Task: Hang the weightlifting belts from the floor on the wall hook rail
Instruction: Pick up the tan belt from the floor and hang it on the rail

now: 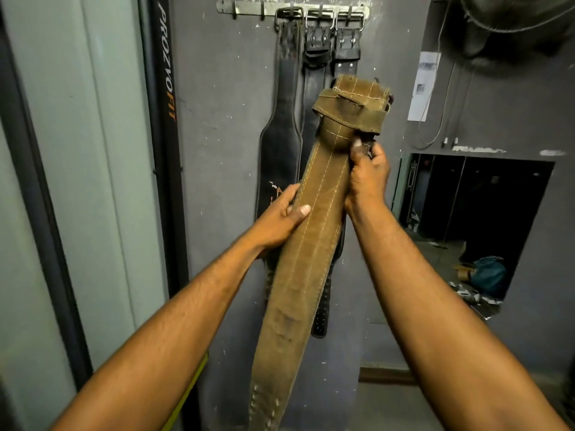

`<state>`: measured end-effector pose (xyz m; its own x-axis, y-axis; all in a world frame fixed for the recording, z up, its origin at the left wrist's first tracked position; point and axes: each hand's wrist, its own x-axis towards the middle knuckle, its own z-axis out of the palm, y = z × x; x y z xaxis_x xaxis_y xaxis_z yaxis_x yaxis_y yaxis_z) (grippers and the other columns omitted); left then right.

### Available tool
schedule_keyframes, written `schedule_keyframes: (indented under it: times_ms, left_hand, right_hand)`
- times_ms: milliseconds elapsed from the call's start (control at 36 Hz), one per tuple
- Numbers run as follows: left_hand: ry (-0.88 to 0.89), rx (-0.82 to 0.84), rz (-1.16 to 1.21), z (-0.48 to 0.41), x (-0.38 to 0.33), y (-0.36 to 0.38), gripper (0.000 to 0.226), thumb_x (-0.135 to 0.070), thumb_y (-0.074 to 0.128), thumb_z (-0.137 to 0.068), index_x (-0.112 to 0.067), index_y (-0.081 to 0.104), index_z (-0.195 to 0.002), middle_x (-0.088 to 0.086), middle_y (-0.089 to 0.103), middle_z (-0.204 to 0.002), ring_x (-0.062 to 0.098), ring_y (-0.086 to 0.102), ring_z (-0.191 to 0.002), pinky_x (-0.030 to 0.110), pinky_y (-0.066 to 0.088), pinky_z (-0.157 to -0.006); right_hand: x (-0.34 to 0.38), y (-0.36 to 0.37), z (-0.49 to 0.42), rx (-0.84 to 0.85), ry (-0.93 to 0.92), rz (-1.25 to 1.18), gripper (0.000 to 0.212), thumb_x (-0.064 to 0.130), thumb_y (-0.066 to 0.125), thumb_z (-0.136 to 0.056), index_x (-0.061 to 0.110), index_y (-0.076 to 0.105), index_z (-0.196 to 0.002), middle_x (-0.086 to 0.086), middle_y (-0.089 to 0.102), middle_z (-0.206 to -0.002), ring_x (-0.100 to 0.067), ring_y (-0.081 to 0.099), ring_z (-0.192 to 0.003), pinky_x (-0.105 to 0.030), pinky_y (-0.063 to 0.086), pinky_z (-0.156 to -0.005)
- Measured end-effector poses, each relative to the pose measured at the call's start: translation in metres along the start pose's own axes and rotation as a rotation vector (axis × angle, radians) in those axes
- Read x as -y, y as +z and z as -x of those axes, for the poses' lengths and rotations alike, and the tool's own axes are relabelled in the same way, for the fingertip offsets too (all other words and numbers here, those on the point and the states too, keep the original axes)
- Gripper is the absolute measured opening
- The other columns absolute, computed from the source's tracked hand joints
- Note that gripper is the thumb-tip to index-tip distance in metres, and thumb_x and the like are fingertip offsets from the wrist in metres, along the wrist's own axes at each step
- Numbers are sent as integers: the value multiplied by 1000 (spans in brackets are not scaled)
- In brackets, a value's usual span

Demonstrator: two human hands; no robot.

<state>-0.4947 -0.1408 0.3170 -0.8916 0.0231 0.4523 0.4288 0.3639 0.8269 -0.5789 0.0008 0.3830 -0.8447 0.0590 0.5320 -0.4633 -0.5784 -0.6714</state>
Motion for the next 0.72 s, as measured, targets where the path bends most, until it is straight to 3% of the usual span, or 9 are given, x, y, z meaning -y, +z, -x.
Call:
schedule_keyframes:
  times_ms: [56,111,194,250,306,361,444,528,722]
  left_hand:
    - [-39,29,-14,6,10,-2,45,-26,51,-102,-30,36,-144,2,60,-131,17,65,-115,45,53,-100]
    - [-35,-50,-57,7,13,2,33,-26,48,-103,-33,43,-135,-2,61,-126,17,63,-115,51,49,-104]
    - [-50,-115,-83,10,13,6,28,-31,43,-105,-34,40,-132,-7,58,-120,17,60,-115,52,47,-105]
    - [-98,-53,-30,19,21,5,32,-35,44,-104,-31,38,-135,-3,57,-124,18,60,-116,52,49,-104]
    - [-136,1,10,30,36,7,32,-33,47,-103,-28,41,-134,1,58,-128,18,60,-119,52,48,-105]
    - [-133,-49,20,36,50,11,26,-31,49,-102,-29,48,-129,2,60,-128,19,60,-119,53,48,-105]
    - [-122,-109,30,38,59,16,24,-33,50,-102,-27,51,-125,2,63,-125,20,62,-117,52,50,-103]
    - [-152,-49,63,46,66,19,28,-30,51,-101,-25,49,-129,1,62,-127,17,62,-117,47,51,-103]
    - [-152,-129,129,51,86,23,25,-27,54,-100,-26,55,-126,1,65,-124,15,64,-113,40,53,-100]
  right_hand:
    - [1,-1,-3,3,2,7,11,16,62,-98,19,66,-108,-14,74,-114,-33,70,-109,-55,56,-97]
    - [-1,0,-2,-6,24,-10,20,17,64,-97,15,64,-118,-16,72,-120,-34,69,-112,-52,57,-96]
    - [-3,5,-1,-27,39,8,38,21,66,-96,9,58,-131,-16,71,-123,-31,70,-112,-51,57,-96]
    - [-1,7,-3,-33,30,20,46,25,68,-93,7,56,-134,-16,71,-121,-30,71,-111,-53,57,-96]
    - [2,9,-7,-43,14,37,51,26,69,-91,4,56,-134,-17,71,-121,-31,70,-111,-56,55,-98]
    - [0,9,-11,-41,13,55,57,28,70,-88,6,53,-138,-15,70,-126,-30,68,-115,-57,54,-100]
    - [-3,10,-7,-26,2,64,48,21,67,-93,4,56,-136,-15,71,-124,-31,69,-114,-57,54,-100]
    - [0,13,-3,-12,-15,104,36,19,65,-95,5,61,-128,-14,73,-119,-29,70,-111,-54,55,-99]
    - [-3,12,-3,-11,-15,82,31,15,63,-97,5,62,-127,-13,73,-116,-28,71,-107,-50,57,-96]
